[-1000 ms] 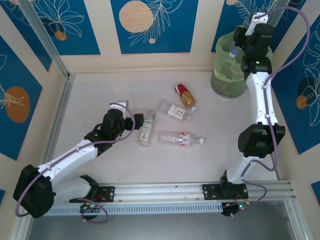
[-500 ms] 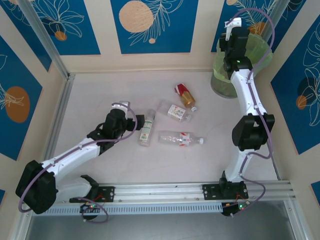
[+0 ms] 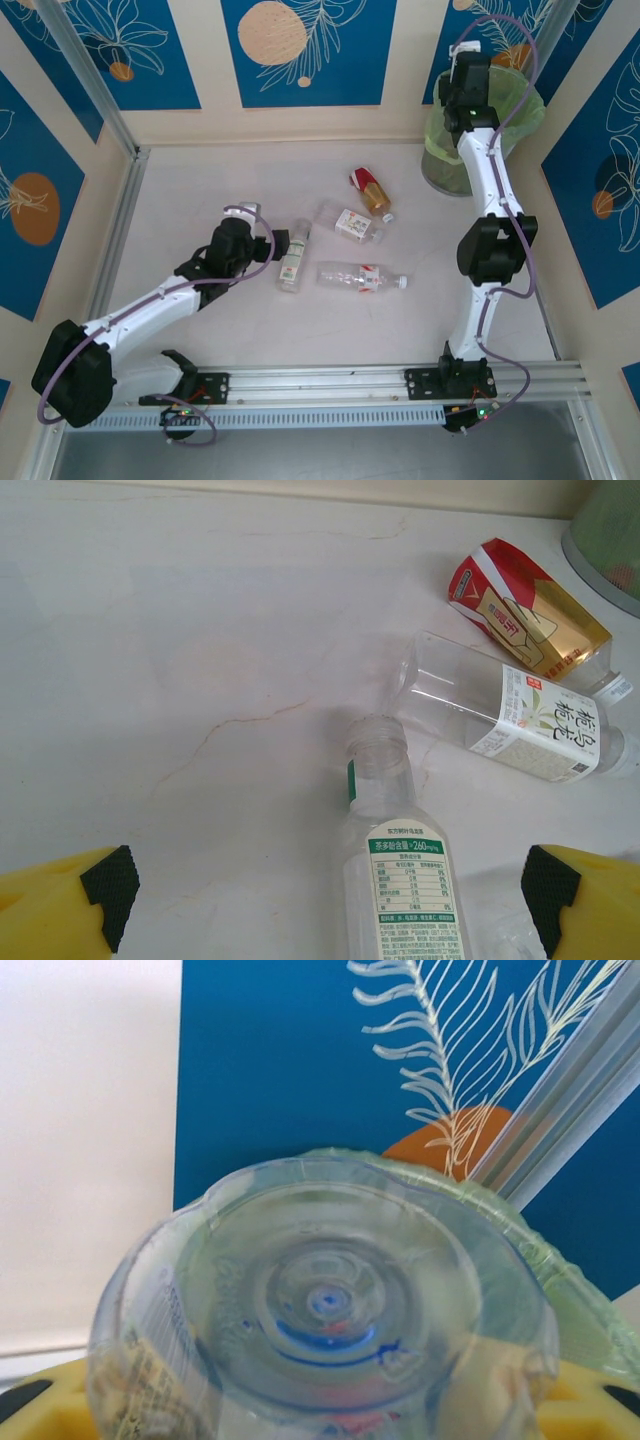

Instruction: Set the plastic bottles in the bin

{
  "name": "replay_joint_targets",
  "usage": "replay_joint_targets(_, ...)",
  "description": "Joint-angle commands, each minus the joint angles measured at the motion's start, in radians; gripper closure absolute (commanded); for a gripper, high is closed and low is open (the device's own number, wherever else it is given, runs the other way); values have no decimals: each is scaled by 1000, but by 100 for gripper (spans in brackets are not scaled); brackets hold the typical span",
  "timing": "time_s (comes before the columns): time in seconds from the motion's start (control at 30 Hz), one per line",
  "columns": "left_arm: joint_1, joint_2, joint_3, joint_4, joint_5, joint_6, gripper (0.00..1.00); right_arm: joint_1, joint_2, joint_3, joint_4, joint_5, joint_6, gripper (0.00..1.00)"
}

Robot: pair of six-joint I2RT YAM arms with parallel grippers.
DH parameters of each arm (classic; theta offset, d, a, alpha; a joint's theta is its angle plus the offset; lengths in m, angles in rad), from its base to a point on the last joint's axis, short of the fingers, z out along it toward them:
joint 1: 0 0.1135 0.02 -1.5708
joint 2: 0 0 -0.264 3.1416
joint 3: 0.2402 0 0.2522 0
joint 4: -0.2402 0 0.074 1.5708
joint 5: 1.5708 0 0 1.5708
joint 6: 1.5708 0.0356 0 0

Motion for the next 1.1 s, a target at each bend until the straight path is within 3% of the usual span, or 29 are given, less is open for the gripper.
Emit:
replay_joint_targets(0.0,-5,12,-1,24,8,-6,0,-5,-52,11,42,0,51,47)
replay_joint_targets(0.17,-6,25,-6,40,16,-15,0,2,-58,-183,358,124,-42,47)
replay_joint_targets(0.37,-5,26,-12,27,6,-9,0,-32,-11,-223,489,143,-34,46)
replay_joint_targets(0.7,-6,41,-12,42,10,-21,0,-113,204,200,-57,22,274,37)
replay_joint_targets(0.97,-6,51,-12,48,20,-25,0,-122,268,321,-205,28,313,13)
replay_joint_targets(1.07,-5,55,-7,51,25,-23,0,-122,250,321,-221,3,325,10)
